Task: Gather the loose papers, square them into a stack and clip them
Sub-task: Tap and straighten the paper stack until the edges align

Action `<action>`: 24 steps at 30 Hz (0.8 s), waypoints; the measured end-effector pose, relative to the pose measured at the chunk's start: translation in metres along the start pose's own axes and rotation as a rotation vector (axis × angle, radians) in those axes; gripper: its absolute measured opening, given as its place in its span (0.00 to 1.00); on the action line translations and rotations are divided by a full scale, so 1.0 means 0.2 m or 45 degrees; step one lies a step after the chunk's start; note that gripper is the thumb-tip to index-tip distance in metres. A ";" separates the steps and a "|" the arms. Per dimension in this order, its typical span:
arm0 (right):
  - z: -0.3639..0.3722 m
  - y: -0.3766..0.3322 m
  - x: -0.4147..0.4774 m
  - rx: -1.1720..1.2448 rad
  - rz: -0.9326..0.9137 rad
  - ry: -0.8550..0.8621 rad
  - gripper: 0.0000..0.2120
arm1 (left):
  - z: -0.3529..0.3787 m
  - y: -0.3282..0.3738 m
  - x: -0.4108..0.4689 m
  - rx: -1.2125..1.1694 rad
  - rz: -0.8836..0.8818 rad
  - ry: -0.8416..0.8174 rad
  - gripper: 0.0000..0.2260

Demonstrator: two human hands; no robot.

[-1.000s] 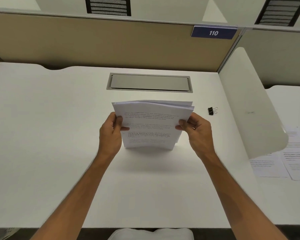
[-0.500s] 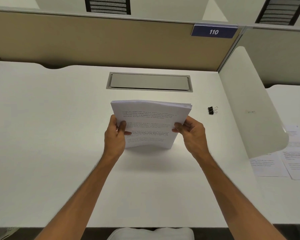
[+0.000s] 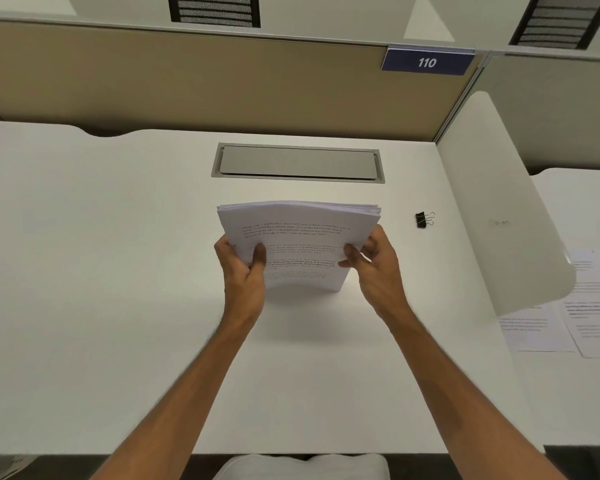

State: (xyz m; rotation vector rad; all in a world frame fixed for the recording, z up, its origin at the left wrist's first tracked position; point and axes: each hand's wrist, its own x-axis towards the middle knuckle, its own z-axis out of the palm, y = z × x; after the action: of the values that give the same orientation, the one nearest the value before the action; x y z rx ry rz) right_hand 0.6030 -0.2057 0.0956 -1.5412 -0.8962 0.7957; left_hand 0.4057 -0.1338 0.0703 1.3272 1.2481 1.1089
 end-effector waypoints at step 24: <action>-0.03 0.02 0.04 -0.033 -0.048 0.087 0.10 | -0.13 -0.01 0.02 0.165 0.006 0.220 0.10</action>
State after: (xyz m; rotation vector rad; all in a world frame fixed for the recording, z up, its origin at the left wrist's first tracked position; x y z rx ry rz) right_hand 0.6134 -0.2022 0.0927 -1.5609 -0.8858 0.7028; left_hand 0.3808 -0.1282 0.0712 1.3525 1.4654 1.1826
